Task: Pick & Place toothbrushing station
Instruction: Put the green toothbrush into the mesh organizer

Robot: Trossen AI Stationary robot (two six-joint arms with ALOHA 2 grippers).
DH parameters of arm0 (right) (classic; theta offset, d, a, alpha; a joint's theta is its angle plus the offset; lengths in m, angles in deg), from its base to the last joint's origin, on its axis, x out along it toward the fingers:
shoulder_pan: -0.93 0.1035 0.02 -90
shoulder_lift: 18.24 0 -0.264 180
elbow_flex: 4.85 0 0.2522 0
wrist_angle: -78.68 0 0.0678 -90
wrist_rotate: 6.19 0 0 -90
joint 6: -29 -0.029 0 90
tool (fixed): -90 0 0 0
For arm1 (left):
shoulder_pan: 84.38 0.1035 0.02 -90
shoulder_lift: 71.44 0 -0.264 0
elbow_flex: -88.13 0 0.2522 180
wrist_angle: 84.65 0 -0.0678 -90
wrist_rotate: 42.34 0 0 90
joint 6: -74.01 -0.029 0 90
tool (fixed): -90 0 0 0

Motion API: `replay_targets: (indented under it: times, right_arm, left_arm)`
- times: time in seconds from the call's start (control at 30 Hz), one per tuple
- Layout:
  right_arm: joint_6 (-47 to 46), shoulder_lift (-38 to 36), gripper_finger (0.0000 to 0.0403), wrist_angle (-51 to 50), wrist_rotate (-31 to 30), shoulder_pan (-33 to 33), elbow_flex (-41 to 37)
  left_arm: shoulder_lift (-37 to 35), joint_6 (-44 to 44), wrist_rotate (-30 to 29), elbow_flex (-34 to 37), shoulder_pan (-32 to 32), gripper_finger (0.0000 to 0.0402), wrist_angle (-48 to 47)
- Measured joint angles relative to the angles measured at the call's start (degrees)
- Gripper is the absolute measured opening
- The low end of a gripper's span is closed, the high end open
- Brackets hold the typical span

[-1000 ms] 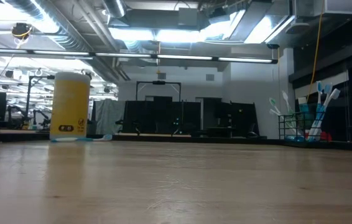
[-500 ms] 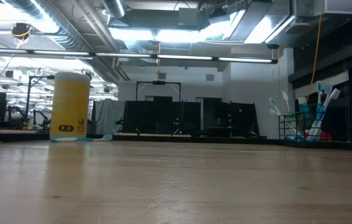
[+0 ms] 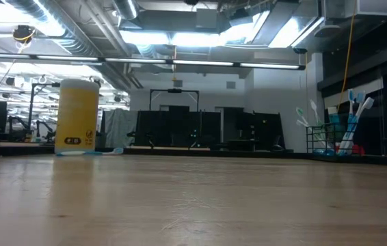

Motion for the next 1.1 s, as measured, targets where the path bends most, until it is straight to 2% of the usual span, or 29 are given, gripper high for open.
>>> replay_targets:
  times: [0.1, 0.17, 0.23, 0.4, 0.6, 0.7, 0.9, 0.97, 1.1]
  right_arm:
    - [2.44, -1.33, 0.0016, -2.81, -1.21, -2.20, 0.13]
    - [2.36, -2.73, 0.0016, -8.15, -1.92, -4.63, 0.14]
    - [-1.48, -4.37, 0.0016, -15.64, 1.20, -7.95, 0.14]
    - [-14.93, -9.90, 0.0016, -34.11, 24.39, -21.46, 0.15]
    - [-15.71, -13.73, 0.0016, -44.23, 46.01, -37.55, -0.15]
    - [-15.31, -17.25, 0.0016, -42.05, 53.85, -45.78, -3.26]
    - [-16.67, -28.36, 0.0016, -30.02, 58.19, -57.07, -16.82]
    - [-17.68, -31.70, 0.0016, -25.90, 55.37, -59.12, -22.40]
    - [-17.49, -36.11, 0.0016, -19.80, 45.50, -60.85, -32.66]
  left_arm:
    - [-0.40, -0.09, -0.91, 0.00, -1.56, 0.0120, -4.87]
    - [-0.46, 0.12, -1.93, 0.10, -3.03, 0.0130, -7.82]
    - [-1.85, 0.24, -5.27, 0.12, -5.18, 0.0137, -11.27]
    - [-7.52, 2.86, -17.26, 5.43, -10.92, 0.0141, -10.36]
    - [-13.80, 9.22, -31.83, 14.97, -17.18, 0.0141, -7.35]
    - [-15.27, 12.43, -37.64, 18.28, -19.49, 0.0141, -5.02]
    - [-14.75, 16.32, -44.33, 19.42, -21.18, 0.0141, -4.64]
    - [-14.45, 17.15, -45.92, 19.42, -21.18, 0.0141, -4.63]
    - [-14.41, 18.86, -47.28, 19.42, -20.35, 0.0141, -4.90]
